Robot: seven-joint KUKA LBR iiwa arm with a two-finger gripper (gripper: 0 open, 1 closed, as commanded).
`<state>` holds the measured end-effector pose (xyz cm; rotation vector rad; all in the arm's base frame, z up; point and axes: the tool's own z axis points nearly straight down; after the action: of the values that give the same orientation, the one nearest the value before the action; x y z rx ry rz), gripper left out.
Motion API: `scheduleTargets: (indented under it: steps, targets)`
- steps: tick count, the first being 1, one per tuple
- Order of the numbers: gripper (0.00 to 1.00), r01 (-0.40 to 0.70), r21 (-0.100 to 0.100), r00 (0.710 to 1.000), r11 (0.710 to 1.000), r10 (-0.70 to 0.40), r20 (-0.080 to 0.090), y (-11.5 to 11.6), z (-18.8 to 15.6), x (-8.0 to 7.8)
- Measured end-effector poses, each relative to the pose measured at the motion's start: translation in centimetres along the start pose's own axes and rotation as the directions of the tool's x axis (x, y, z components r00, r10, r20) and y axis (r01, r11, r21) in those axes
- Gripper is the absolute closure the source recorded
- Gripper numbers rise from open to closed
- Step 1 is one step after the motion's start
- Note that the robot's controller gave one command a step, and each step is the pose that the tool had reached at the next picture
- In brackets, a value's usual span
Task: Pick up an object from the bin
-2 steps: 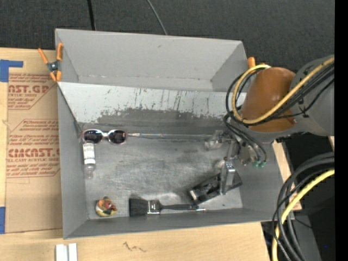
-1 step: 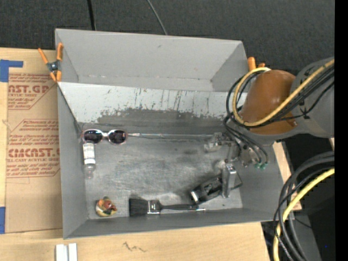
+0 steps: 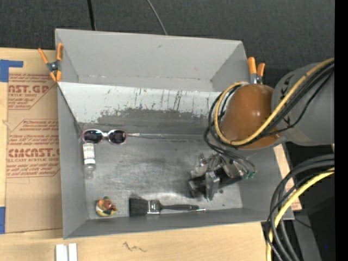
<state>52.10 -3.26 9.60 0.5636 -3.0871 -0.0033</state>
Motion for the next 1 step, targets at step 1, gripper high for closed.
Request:
scheduleTargets:
  steps: [1]
  targets:
    - [1.00,0.000,0.000,1.000,1.000,0.000,0.000,0.00,0.00,0.00]
